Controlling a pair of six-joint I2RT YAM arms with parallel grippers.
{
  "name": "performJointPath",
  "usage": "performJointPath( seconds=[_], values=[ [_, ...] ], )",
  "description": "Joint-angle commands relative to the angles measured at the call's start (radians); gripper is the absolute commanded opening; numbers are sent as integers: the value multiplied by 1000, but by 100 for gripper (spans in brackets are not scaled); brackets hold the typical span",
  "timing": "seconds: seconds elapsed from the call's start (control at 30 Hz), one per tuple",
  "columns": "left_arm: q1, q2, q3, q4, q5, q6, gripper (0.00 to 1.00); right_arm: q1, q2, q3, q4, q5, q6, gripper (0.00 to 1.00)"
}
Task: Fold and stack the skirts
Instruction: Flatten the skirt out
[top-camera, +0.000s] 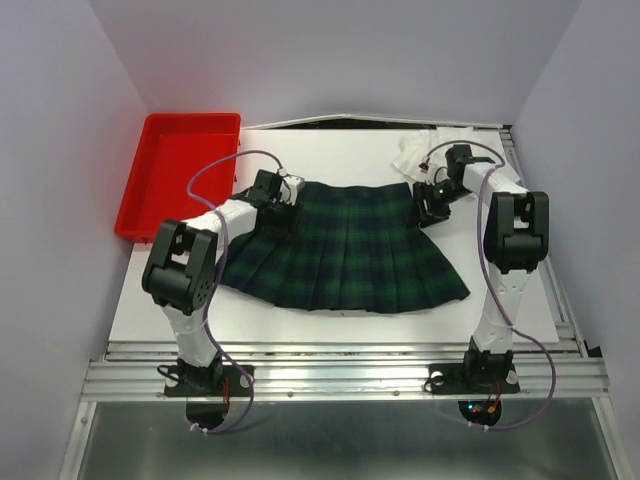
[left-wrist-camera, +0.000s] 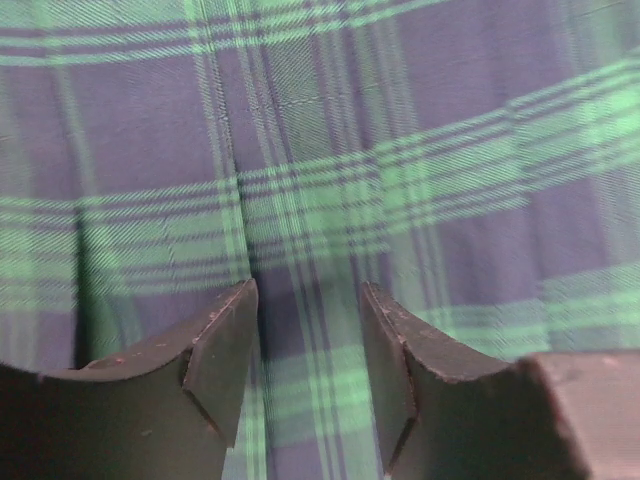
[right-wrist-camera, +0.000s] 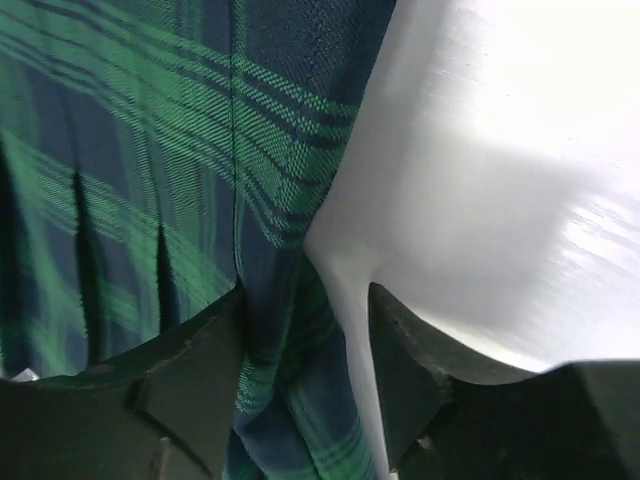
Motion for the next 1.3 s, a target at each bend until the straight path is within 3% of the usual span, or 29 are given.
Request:
performJointPath(
  seconds=[0.0,0.07,0.1,0.2,0.37,0.43,0.47,0.5,0.53,0.6,0.67,0.87,1.1,1.27],
  values=[
    [4,72,101,-25,8,5,54,26,-7,23,43,42,-10,48],
    [5,110,131,-28,5,13,52,26,-15,-29,64,120,-11,39],
    [2,159,149,-34,12,28,50,26,-35,-59,86,154,-14,24],
    [4,279,262,-71,25,49,42,26,-82,-187,80,231,-45,1],
    [-4,483,593,-157,55,85,37,26,-179,-365,-70,118,-103,1],
    [-12,593,794,-215,71,105,41,52,-231,-386,-180,-87,-155,6],
    [-13,650,859,-227,80,109,45,61,-256,-403,-211,-269,-178,30],
    [-13,666,911,-230,95,114,48,62,-283,-413,-233,-348,-166,30],
    [-12,666,972,-211,109,119,55,93,-343,-420,-227,-405,-150,53],
    [-18,623,994,-188,137,122,60,118,-403,-407,-212,-487,-136,63],
    [-24,560,972,-175,141,140,63,118,-457,-358,-216,-470,-133,64],
    [-33,144,635,-143,161,210,69,118,-520,-241,-129,-58,-218,63],
    [-72,-115,187,-93,216,182,66,118,-385,-221,72,21,-355,52],
    [-133,-140,-10,-42,209,148,59,118,-198,-149,84,45,-375,44]
  ],
)
